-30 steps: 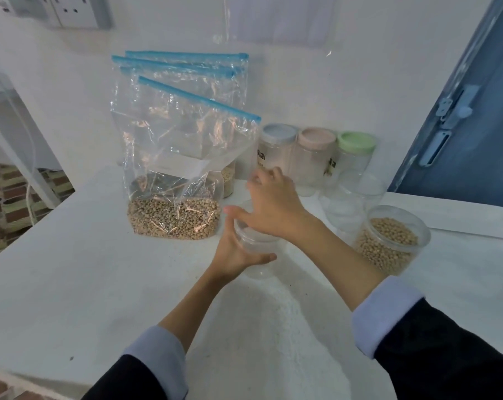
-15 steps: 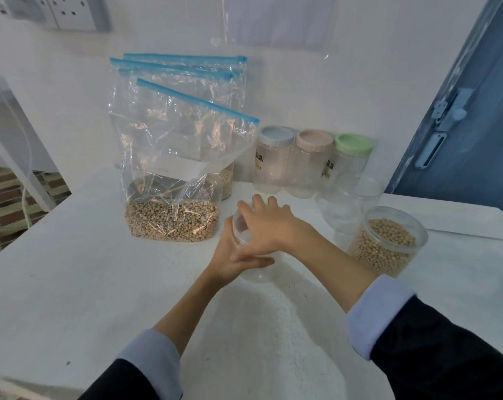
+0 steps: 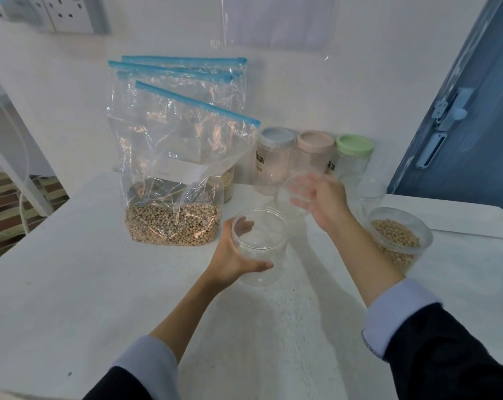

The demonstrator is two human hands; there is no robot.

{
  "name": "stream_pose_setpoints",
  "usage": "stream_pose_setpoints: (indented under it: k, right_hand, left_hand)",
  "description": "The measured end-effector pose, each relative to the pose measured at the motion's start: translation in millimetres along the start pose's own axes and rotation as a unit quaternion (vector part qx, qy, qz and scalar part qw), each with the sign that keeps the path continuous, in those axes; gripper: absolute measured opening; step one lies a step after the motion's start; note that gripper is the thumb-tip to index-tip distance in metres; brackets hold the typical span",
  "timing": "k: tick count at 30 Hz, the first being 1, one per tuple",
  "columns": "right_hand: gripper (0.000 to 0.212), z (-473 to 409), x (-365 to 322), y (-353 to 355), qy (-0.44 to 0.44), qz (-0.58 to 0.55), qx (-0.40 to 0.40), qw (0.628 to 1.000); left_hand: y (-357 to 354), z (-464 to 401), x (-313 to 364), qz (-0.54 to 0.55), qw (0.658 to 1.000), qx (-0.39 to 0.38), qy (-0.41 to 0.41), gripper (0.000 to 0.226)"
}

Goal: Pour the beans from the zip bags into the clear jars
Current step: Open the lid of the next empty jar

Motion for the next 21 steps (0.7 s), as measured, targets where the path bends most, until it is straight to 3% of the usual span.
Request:
stream_pose_setpoints:
  k: [3, 5, 8, 15, 18, 21]
  right_hand:
    - [0.03, -3.2, 24.2, 40.5, -0.013, 0.119, 0.136, 0.983]
    - [0.036, 1.1, 38.3, 54.1, -0.038, 0.172, 0.178, 0.968]
    - [0.038, 2.7, 56.0, 65.7, -0.057, 0.3, 0.169, 0.937]
    - [0.041, 15.0, 63.7, 77.9, -0.008, 0.562, 0.155, 0.813]
    - [0.036, 17.9, 66.1, 77.0, 0.013, 0.633, 0.125, 0.764]
    - [0.033, 18.3, 60.4, 68.2, 0.04, 0.652, 0.102, 0.75]
  left_hand:
    - [-0.4, 0.9, 0.3, -0.005, 1.0, -0.005, -0.003, 0.112]
    - [0.3, 2.4, 1.3, -0.005, 1.0, -0.006, -0.002, 0.111]
    - [1.2, 4.7, 2.0, -0.005, 1.0, -0.005, 0.0, 0.112]
    - [0.9, 10.0, 6.4, -0.008, 1.0, -0.01, -0.009, 0.121]
    - [-0.8, 12.6, 7.3, -0.018, 1.0, -0.018, -0.013, 0.136]
    - [2.7, 16.2, 7.6, -0.047, 0.998, -0.031, -0.003, 0.147]
Point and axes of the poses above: each hand's wrist, its own z-axis away from the middle knuckle, its own y-axis out of the back of the hand, x = y × z, the point moved 9 cm from there along -z, towards the middle knuckle, and after that the axes turned 14 degrees about -z, right-handed, at the moved point
